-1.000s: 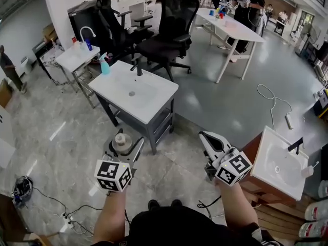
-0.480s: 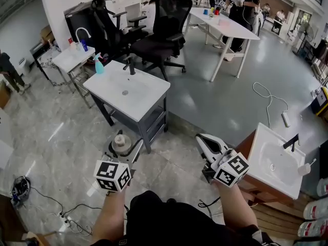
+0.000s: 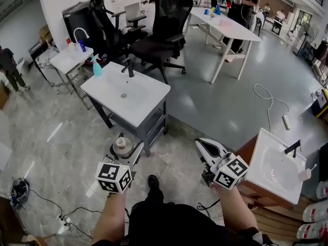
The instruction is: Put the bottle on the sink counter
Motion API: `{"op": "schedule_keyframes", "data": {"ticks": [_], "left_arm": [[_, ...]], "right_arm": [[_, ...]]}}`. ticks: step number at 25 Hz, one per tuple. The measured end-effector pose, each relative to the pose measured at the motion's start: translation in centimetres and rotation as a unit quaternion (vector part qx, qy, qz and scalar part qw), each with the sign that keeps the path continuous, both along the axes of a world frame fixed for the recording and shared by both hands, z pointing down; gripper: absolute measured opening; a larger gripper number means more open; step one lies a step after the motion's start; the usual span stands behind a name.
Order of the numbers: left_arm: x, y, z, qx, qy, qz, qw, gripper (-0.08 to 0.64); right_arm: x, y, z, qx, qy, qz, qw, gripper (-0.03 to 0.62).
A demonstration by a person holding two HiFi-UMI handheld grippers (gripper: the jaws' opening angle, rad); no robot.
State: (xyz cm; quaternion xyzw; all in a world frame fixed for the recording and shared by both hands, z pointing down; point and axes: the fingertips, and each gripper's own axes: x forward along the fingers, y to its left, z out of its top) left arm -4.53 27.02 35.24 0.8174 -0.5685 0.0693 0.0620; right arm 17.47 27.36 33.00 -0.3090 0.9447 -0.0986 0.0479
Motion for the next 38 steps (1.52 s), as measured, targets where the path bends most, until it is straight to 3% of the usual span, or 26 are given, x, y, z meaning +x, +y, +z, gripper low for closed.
{"op": "schedule_keyframes", "data": {"ticks": [13,19,26,38], "left_arm": [[-6.0,-13.0,1.3,-0.007,0.008,0.012,0.9999,0.337],[-9.9,-18.8,1.4,-0.003,0.012,0.025,0.9996,0.337],[-13.1,-22.0,1.6,0.001,0.02,0.036,0.9992,0.336],[-14.8,-27.5,2.7,-0.016,0.027,0.029,0.9991,0.336]], "right_arm": [[-6.4,-12.7,1.7,-0.034,0.018,0.001,0.999,0.014],[-11.5,-18.6,1.3,-0.04,0.036,0.003,0.999,0.014],[-16.4,-22.0,1.4,-0.045,0.054,-0.007,0.998,0.014],[-18.9,-28.2,2.8,-0.062,0.059,-0.021,0.996,0.014]]}}
